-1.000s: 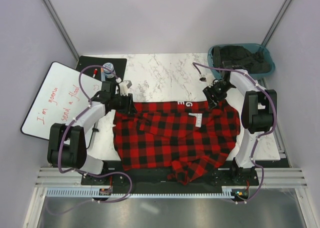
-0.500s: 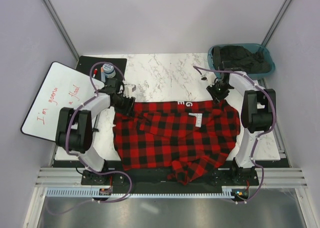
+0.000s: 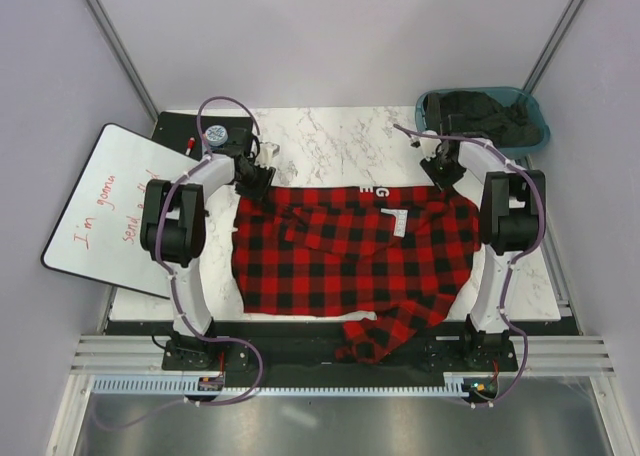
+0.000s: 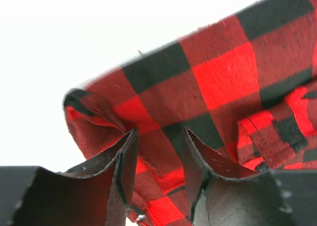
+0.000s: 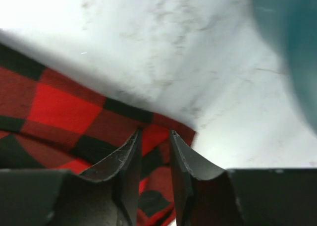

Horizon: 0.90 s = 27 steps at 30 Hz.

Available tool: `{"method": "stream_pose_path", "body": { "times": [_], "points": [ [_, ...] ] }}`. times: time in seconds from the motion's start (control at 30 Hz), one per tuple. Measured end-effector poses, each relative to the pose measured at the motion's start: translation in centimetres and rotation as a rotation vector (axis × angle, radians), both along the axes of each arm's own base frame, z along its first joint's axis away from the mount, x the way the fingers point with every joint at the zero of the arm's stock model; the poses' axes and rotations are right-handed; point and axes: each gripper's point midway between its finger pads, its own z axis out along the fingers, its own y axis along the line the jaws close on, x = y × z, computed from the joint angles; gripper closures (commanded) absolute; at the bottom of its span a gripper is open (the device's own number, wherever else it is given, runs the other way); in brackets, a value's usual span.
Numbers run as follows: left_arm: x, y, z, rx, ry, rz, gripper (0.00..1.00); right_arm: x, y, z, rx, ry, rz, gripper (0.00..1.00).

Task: Fold and stack the long sleeve shirts
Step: Fold the shirt

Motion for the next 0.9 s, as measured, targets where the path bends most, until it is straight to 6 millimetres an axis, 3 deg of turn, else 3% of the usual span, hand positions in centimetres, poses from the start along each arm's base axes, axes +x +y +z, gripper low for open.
{"method": "stream_pose_path", "body": {
  "times": [0.13,0.23,0.37,0.43,0.5,0.67,0.8,0.9],
  "points": [
    [1.5,-0.2,1.2,-0.004,-0.040,-0.007,0.46,1.5,-1.1,1.7,0.011,-0.059,-0.040,0.57],
    [1.5,-0.6,2.6,-0.023,-0.067,-0.028,0.44,1.3,-1.2,3.7,0.055,-0.087,-0.046,0.58],
    [-0.7,-1.3,4.9,-0.031,-0.094,-0.071,0.44,-0.4,-0.5,6.8,0.116,-0.107,-0.023,0.60],
    [-2.5,-1.8,5.2,-0.036,-0.086,-0.093,0.44,-1.4,0.1,7.2,0.140,-0.093,-0.009,0.60],
    [-4.0,-2.1,4.7,-0.035,-0.062,-0.108,0.44,-2.5,0.6,6.4,0.162,-0.060,0.000,0.62],
    [-6.4,-1.4,1.6,-0.007,0.049,-0.105,0.44,-6.2,1.0,1.3,0.174,0.090,-0.011,0.63],
    [-5.7,-0.9,-0.4,0.025,0.101,-0.091,0.44,-6.4,0.8,-0.8,0.172,0.121,-0.039,0.63],
    [-3.0,-1.2,-0.4,0.036,0.068,-0.087,0.45,-5.2,0.5,-0.9,0.160,0.099,-0.057,0.63]
  ]
}}
